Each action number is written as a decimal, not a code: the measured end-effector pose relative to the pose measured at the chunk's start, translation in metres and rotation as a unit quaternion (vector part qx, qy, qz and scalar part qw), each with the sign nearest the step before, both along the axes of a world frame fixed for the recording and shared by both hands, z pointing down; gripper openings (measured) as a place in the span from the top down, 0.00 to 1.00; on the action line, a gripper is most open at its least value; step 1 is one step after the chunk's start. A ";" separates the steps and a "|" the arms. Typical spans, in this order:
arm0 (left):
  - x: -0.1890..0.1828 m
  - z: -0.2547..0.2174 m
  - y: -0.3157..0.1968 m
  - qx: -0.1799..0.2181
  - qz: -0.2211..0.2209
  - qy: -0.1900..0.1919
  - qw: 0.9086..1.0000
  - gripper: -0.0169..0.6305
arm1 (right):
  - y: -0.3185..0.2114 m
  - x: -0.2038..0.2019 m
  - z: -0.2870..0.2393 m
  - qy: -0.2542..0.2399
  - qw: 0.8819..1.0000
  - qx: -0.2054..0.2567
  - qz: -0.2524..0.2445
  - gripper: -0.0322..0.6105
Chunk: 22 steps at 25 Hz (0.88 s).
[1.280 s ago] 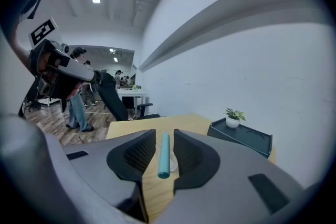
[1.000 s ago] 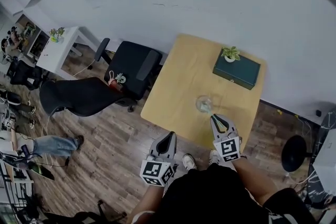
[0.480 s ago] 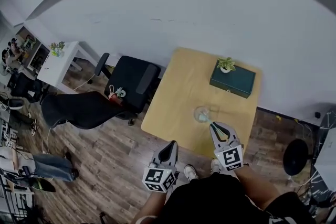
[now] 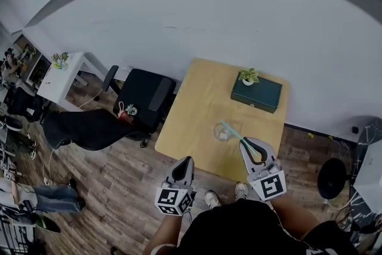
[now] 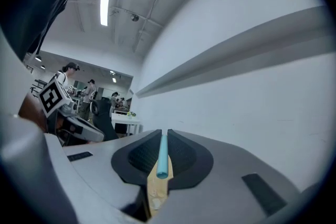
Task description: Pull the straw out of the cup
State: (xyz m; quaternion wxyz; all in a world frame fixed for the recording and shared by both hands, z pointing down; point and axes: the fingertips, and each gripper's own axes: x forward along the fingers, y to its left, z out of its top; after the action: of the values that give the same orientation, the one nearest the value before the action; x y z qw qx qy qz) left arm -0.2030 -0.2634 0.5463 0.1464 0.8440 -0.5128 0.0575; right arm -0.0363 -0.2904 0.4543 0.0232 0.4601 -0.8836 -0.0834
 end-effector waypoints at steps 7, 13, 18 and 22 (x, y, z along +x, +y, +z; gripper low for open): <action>-0.004 -0.014 -0.003 0.011 -0.009 0.001 1.000 0.94 | 0.025 0.008 -0.048 -0.045 0.999 0.022 -0.003 0.87; -0.002 -0.050 -0.011 0.053 -0.006 -0.007 0.999 0.94 | 0.035 0.019 -0.066 -0.051 0.998 0.042 0.008 0.87; 0.018 -0.071 -0.007 0.087 0.034 -0.038 0.995 0.94 | 0.039 0.031 -0.065 -0.043 0.998 0.044 0.017 0.87; 0.025 -0.073 -0.006 0.082 0.031 -0.024 0.996 0.94 | 0.037 0.034 -0.063 -0.038 0.998 0.035 0.027 0.87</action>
State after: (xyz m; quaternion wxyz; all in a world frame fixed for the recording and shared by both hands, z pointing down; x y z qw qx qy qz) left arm -0.1777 -0.2695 0.4736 0.0624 0.8670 -0.4928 0.0397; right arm -0.0022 -0.2532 0.3918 -0.0248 0.4868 -0.8678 -0.0963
